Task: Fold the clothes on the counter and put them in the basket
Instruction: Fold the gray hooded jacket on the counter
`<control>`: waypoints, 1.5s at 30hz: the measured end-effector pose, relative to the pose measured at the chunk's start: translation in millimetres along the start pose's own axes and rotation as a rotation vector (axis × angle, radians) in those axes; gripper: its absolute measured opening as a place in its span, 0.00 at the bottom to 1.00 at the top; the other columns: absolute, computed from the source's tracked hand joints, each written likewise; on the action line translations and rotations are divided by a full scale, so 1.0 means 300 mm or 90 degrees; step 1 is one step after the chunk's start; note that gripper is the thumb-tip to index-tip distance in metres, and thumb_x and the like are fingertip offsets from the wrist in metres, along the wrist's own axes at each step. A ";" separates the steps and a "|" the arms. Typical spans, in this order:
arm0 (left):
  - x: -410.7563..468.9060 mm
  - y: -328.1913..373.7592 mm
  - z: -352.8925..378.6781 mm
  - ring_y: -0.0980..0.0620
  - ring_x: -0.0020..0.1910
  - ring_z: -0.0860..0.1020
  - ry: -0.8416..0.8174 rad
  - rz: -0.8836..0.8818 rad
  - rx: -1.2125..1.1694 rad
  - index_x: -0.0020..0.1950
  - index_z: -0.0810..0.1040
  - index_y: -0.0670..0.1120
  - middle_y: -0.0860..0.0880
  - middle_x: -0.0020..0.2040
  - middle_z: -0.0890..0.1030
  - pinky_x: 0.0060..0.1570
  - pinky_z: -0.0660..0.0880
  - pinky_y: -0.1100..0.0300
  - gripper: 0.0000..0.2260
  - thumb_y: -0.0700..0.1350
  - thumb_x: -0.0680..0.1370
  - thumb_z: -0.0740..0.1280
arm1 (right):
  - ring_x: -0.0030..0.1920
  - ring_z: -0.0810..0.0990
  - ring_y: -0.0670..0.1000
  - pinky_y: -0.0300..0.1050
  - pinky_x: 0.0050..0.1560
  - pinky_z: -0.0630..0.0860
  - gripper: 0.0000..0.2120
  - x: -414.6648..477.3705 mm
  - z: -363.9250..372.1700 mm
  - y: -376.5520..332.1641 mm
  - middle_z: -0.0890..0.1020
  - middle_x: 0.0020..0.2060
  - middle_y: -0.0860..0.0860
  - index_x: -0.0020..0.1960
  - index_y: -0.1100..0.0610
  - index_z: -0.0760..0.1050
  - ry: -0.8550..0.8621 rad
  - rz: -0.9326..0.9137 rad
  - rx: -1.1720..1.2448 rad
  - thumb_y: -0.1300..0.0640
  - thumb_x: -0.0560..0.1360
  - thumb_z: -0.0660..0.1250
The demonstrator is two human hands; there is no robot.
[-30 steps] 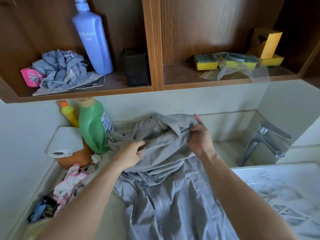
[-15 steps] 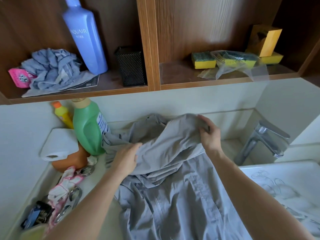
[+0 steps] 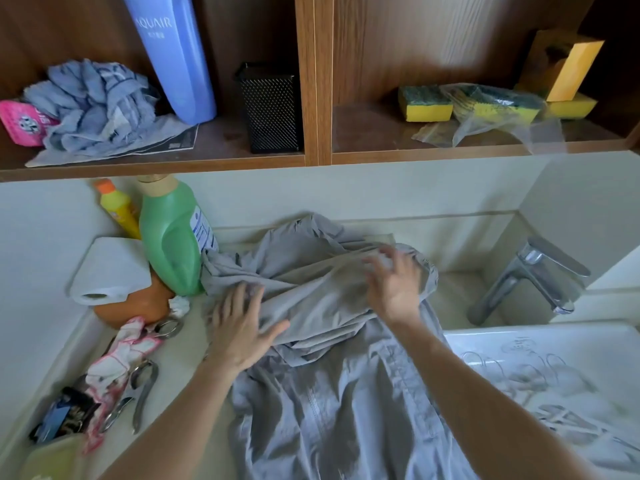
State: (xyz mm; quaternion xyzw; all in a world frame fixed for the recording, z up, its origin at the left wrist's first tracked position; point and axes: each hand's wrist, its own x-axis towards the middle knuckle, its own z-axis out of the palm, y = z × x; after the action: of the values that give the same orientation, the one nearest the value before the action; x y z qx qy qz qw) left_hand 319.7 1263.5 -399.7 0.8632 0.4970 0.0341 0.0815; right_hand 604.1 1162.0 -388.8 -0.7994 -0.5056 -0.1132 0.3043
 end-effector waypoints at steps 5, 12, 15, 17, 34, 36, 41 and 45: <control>-0.005 0.148 0.122 0.41 0.80 0.54 -0.017 0.106 0.055 0.82 0.52 0.52 0.43 0.81 0.53 0.75 0.53 0.38 0.54 0.83 0.64 0.50 | 0.77 0.58 0.55 0.63 0.76 0.50 0.27 -0.018 0.188 -0.186 0.66 0.75 0.51 0.75 0.49 0.66 -0.332 -0.146 -0.069 0.41 0.81 0.45; -0.019 -0.100 0.198 0.43 0.79 0.56 0.010 0.192 0.028 0.80 0.60 0.49 0.44 0.81 0.55 0.75 0.58 0.43 0.40 0.74 0.76 0.53 | 0.80 0.44 0.50 0.52 0.77 0.38 0.32 -0.012 0.222 0.135 0.46 0.81 0.47 0.81 0.46 0.46 -0.358 0.071 -0.181 0.35 0.81 0.38; 0.041 -0.141 0.192 0.46 0.80 0.54 0.014 0.241 0.030 0.80 0.60 0.48 0.46 0.81 0.54 0.75 0.58 0.45 0.38 0.71 0.78 0.54 | 0.80 0.45 0.50 0.55 0.78 0.41 0.32 0.006 0.219 0.204 0.48 0.81 0.47 0.81 0.45 0.46 -0.332 0.112 -0.219 0.35 0.80 0.38; 0.065 -0.162 0.187 0.47 0.80 0.54 0.007 0.257 0.031 0.80 0.60 0.48 0.47 0.82 0.53 0.76 0.57 0.47 0.37 0.69 0.79 0.54 | 0.80 0.46 0.51 0.54 0.78 0.42 0.32 0.004 0.226 0.206 0.48 0.81 0.47 0.81 0.45 0.47 -0.328 0.134 -0.201 0.35 0.80 0.40; 0.104 -0.090 0.113 0.49 0.80 0.48 -0.083 0.223 0.008 0.79 0.55 0.56 0.51 0.81 0.50 0.77 0.48 0.48 0.35 0.68 0.75 0.56 | 0.66 0.69 0.61 0.58 0.68 0.67 0.23 0.194 0.233 -0.032 0.67 0.68 0.57 0.71 0.51 0.65 -0.296 0.006 0.011 0.53 0.78 0.64; 0.105 -0.049 0.105 0.51 0.80 0.47 -0.045 0.209 -0.025 0.79 0.57 0.57 0.52 0.81 0.50 0.77 0.50 0.48 0.32 0.67 0.77 0.54 | 0.60 0.73 0.63 0.57 0.60 0.73 0.17 0.253 0.264 -0.085 0.69 0.65 0.58 0.67 0.51 0.68 -0.282 0.031 0.086 0.53 0.79 0.63; 0.186 0.020 0.081 0.52 0.80 0.43 -0.041 0.142 -0.088 0.79 0.57 0.61 0.55 0.82 0.46 0.78 0.48 0.47 0.34 0.72 0.76 0.41 | 0.59 0.77 0.63 0.58 0.55 0.77 0.19 0.342 0.372 -0.141 0.67 0.69 0.57 0.71 0.49 0.67 -0.419 -0.017 0.057 0.49 0.81 0.61; 0.269 0.006 0.106 0.54 0.80 0.42 -0.113 0.047 -0.109 0.80 0.51 0.62 0.55 0.82 0.43 0.78 0.45 0.47 0.37 0.72 0.73 0.33 | 0.58 0.78 0.60 0.53 0.53 0.77 0.17 0.362 0.392 -0.088 0.78 0.60 0.55 0.68 0.50 0.71 -0.407 -0.017 -0.020 0.53 0.80 0.60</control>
State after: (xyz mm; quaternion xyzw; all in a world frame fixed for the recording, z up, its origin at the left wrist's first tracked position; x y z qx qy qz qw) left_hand 366.3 1329.1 -432.3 0.8705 0.4508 0.0028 0.1973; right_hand 616.3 1320.8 -418.7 -0.7923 -0.5843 0.1319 0.1162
